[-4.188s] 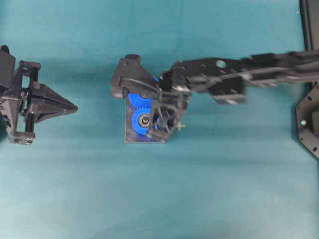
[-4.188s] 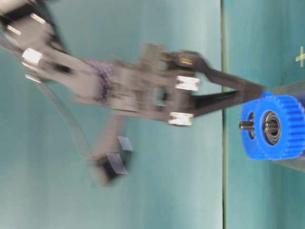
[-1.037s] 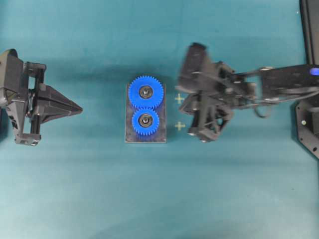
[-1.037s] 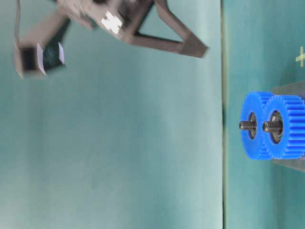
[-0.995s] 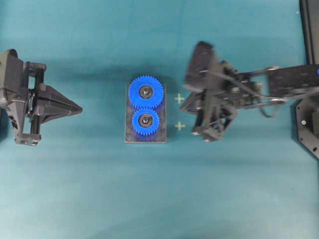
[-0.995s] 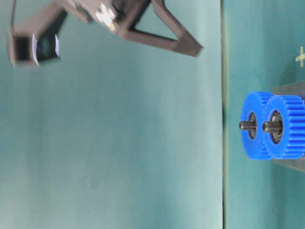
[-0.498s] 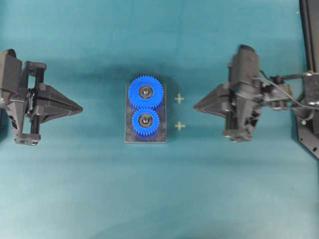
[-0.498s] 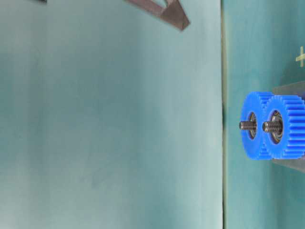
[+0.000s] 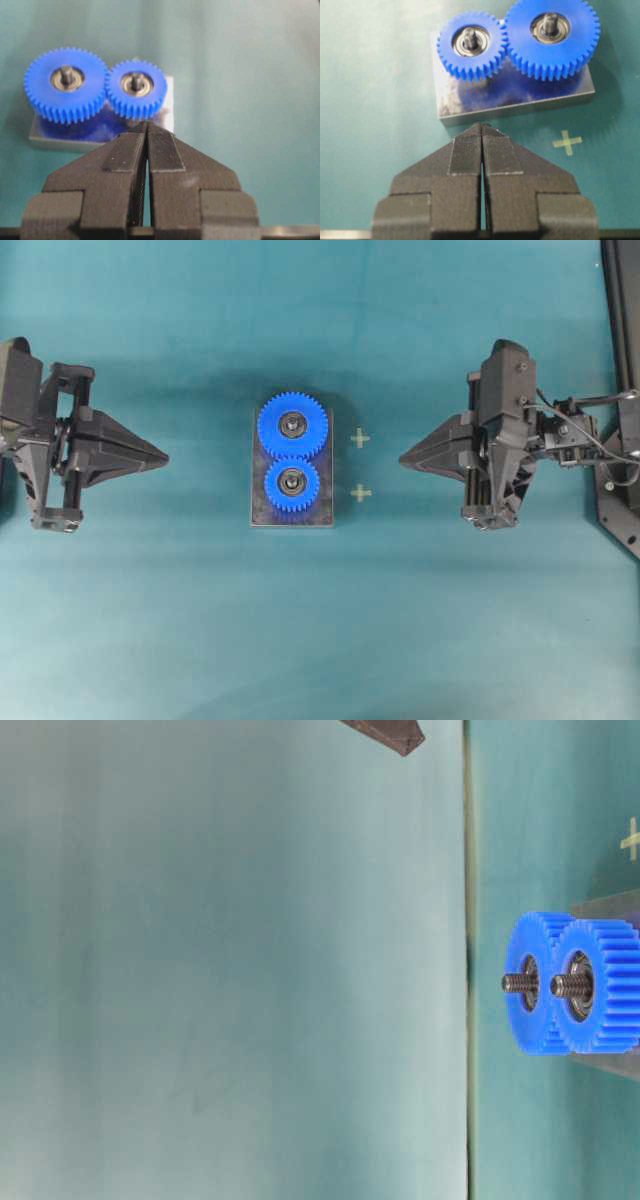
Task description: Fit the small gear onto the shaft.
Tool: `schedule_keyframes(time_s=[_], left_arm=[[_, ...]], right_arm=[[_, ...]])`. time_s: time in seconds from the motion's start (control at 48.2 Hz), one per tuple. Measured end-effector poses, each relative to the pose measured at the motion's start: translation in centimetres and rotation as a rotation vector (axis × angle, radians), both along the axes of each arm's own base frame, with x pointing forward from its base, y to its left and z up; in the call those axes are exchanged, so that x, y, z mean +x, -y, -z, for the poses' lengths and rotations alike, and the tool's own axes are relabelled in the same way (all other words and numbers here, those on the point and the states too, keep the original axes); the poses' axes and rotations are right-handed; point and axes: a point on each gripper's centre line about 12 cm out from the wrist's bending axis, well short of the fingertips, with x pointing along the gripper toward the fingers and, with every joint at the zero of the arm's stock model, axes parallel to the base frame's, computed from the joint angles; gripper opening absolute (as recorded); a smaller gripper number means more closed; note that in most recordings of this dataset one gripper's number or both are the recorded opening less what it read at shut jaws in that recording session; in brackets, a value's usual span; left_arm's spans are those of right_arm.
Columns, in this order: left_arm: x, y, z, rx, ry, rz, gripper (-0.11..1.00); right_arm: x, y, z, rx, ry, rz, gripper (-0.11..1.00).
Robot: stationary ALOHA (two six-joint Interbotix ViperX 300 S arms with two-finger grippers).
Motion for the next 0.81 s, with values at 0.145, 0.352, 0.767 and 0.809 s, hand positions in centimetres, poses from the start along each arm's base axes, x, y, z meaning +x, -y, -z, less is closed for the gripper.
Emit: schedule_keyframes(time_s=[0.145, 0.352, 0.767, 0.809], left_arm=[[-0.1, 0.0, 0.1, -0.002, 0.018, 0.0, 0.0], [-0.1, 0.0, 0.1, -0.002, 0.023, 0.0, 0.0], [-0.3, 0.0, 0.6, -0.013, 0.009, -0.006, 0.0], [-0.3, 0.0, 0.5, -0.013, 0.01, -0.004, 0.0]], right_arm=[[-0.1, 0.0, 0.1, 0.001, -0.003, 0.001, -0.01], [-0.1, 0.0, 0.3, 0.0, -0.008, 0.001, -0.01], [0.1, 0.2, 1.1, 0.008, 0.045, 0.002, -0.01], [0.1, 0.2, 1.2, 0.008, 0.048, 0.002, -0.01]])
